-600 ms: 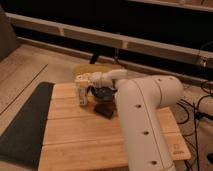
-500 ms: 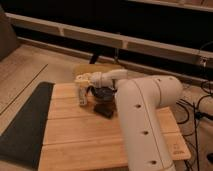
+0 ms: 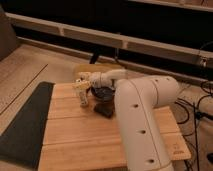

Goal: Stand the bottle upright

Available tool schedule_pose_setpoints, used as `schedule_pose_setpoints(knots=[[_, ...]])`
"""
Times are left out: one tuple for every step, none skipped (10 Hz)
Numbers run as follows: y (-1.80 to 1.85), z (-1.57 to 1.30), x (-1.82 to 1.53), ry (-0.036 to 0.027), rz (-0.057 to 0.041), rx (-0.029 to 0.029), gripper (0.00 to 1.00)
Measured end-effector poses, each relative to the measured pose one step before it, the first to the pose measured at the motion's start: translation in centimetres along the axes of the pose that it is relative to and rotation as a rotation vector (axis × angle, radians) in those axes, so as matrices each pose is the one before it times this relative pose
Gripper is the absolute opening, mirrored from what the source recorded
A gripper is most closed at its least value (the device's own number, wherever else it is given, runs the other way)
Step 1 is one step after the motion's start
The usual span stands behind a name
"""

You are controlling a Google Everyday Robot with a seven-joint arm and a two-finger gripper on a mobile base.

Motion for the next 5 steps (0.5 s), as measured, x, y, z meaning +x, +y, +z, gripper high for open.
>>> schedule_pose_setpoints(knots=[[0.065, 0.053, -0.041, -0.00363, 0.00367, -0.00456, 0.78], [0.036, 0.006, -0.011, -0.00404, 0.00424, -0.00339, 0.78], [-0.006, 0.018, 0.029, -0.00186, 0.00384, -0.00020, 0.78], [-0.141, -0.106, 0.042, -0.00174, 0.00925, 0.00642, 0.78], [-0.367, -0.214, 0.225, 0.00061, 0.02072, 0.01869, 0.78]])
